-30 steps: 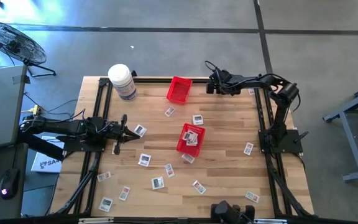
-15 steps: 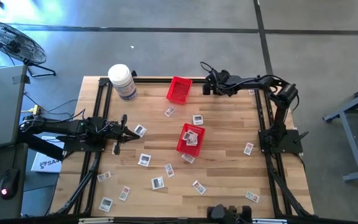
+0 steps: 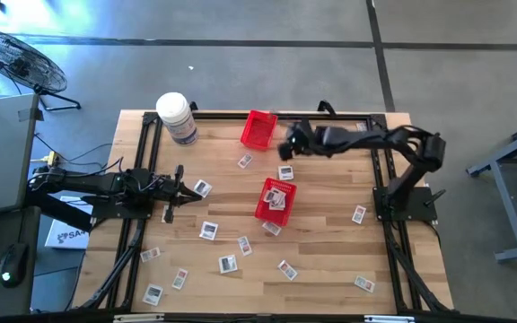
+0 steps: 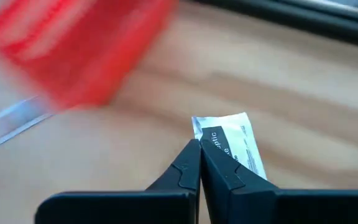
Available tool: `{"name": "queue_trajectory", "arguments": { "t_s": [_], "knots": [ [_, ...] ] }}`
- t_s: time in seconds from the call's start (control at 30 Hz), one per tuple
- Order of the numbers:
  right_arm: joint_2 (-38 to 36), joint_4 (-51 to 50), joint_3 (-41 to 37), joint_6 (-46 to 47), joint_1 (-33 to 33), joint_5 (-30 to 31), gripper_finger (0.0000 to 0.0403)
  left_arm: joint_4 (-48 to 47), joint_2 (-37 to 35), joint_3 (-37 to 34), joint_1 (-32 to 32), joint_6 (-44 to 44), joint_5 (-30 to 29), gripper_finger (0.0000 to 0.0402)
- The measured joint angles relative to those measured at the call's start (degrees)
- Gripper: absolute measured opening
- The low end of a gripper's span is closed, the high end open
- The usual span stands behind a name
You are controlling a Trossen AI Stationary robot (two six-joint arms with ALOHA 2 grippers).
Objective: Pick & Place First Aid Supplies
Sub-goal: Put the white towelette pack into the bottom red bin
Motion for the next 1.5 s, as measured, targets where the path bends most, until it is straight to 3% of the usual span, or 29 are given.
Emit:
{"name": "queue_trajectory", "arguments": {
  "t_s": [0.27,0.53,0.87,1.17,1.5],
  "knots": [
    [-1.4,5.3,0.0,-2.5,17.5,-5.6,0.0001,0.0,0.0,0.0,0.0,0.0,0.0,0.0021],
    [-1.0,8.6,0.0,-9.8,28.3,-2.6,0.0,0.0,0.0,0.0,0.0,0.0,0.0,0.0021],
    [6.0,11.7,0.0,-13.0,28.6,-0.1,0.0009,0.0,0.0,0.0,0.0,0.0,0.0,0.0021],
    [6.3,12.4,0.1,-12.3,26.6,-1.6,0.0071,0.0,0.0,0.0,0.0,0.0,0.0,0.0021],
    [7.7,18.6,12.4,-20.8,29.7,-6.7,0.0089,0.0,0.0,0.0,0.0,0.0,0.0,0.0021]
  ]
}}
